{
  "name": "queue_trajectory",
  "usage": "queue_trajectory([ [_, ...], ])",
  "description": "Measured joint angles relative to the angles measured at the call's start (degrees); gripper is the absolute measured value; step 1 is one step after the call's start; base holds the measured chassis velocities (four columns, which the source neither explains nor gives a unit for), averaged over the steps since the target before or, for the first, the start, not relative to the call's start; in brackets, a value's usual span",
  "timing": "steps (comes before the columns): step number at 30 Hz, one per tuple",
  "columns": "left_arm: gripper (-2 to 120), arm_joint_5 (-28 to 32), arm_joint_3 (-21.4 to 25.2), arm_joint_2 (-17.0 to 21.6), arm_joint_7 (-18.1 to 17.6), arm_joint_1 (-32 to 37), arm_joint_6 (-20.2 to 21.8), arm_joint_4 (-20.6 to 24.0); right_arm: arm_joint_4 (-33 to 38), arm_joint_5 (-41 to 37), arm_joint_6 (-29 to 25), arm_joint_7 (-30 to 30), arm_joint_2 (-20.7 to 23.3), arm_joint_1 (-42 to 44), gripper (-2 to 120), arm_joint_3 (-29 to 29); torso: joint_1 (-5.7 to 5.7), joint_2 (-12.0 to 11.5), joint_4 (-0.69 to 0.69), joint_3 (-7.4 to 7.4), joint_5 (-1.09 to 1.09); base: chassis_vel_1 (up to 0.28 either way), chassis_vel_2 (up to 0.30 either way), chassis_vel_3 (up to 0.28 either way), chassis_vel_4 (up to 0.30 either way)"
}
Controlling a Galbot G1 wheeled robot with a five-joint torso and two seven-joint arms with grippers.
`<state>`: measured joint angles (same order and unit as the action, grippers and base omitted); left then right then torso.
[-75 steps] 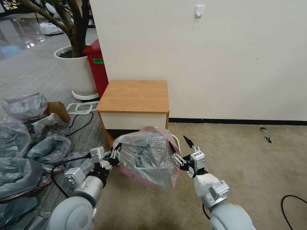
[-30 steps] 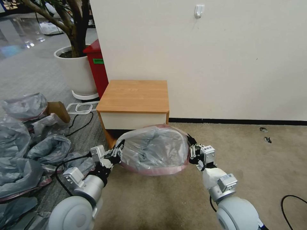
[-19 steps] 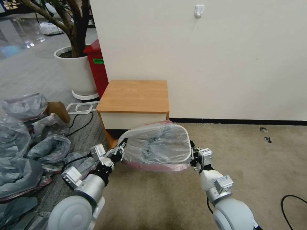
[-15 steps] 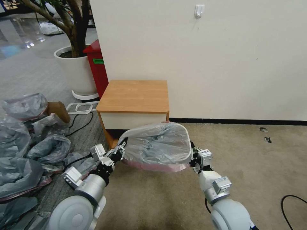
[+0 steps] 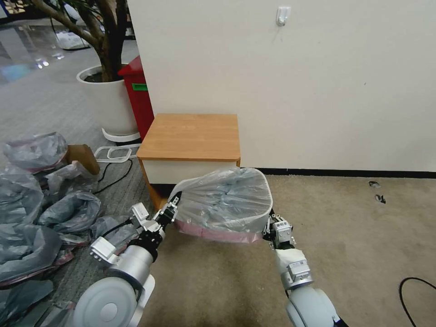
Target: Pick up the garbage bag from the table and place it over the trash can.
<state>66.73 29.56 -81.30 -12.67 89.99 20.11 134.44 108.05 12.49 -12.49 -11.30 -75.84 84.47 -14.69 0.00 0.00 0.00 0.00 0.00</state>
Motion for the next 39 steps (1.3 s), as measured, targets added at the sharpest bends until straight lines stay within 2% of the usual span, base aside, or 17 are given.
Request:
queue_trajectory([
  [2, 10, 0.19, 0.0, -0.21, -0.08, -0.08, 0.07, 0.02, -0.83, 2.7, -1.17, -0.15, -0.33, -0.12, 0, -0.45, 0.0, 0.0, 0.0, 0.0, 0.0, 0.0, 0.0, 0.0, 0.0],
  [6, 11, 0.35, -0.36, -1.07, -0.1, 0.22, 0.24, 0.04, -4.14, 15.64, -4.7, -3.03, -1.74, -1.13, 0, -2.99, 0.0, 0.0, 0.0, 0.0, 0.0, 0.0, 0.0, 0.0, 0.0],
  [11, 11, -0.06, -0.46, -1.7, -0.1, 0.34, 0.26, -0.01, -5.48, 22.83, -5.84, -4.24, -2.44, -1.95, 0, -4.48, 0.0, 0.0, 0.0, 0.0, 0.0, 0.0, 0.0, 0.0, 0.0],
  [19, 11, 0.5, -0.06, -1.68, -0.39, -0.26, 0.4, 0.01, -7.17, 26.8, -6.27, -2.07, -2.07, -1.87, 0, -5.68, 0.0, 0.0, 0.0, 0.0, 0.0, 0.0, 0.0, 0.0, 0.0],
  [39, 11, 1.17, -0.36, -3.92, -0.6, 0.1, 0.59, 0.55, -14.48, 32.67, -8.22, -1.91, -2.11, -4.19, 0, -7.65, 0.0, 0.0, 0.0, 0.0, 0.0, 0.0, 0.0, 0.0, 0.0],
])
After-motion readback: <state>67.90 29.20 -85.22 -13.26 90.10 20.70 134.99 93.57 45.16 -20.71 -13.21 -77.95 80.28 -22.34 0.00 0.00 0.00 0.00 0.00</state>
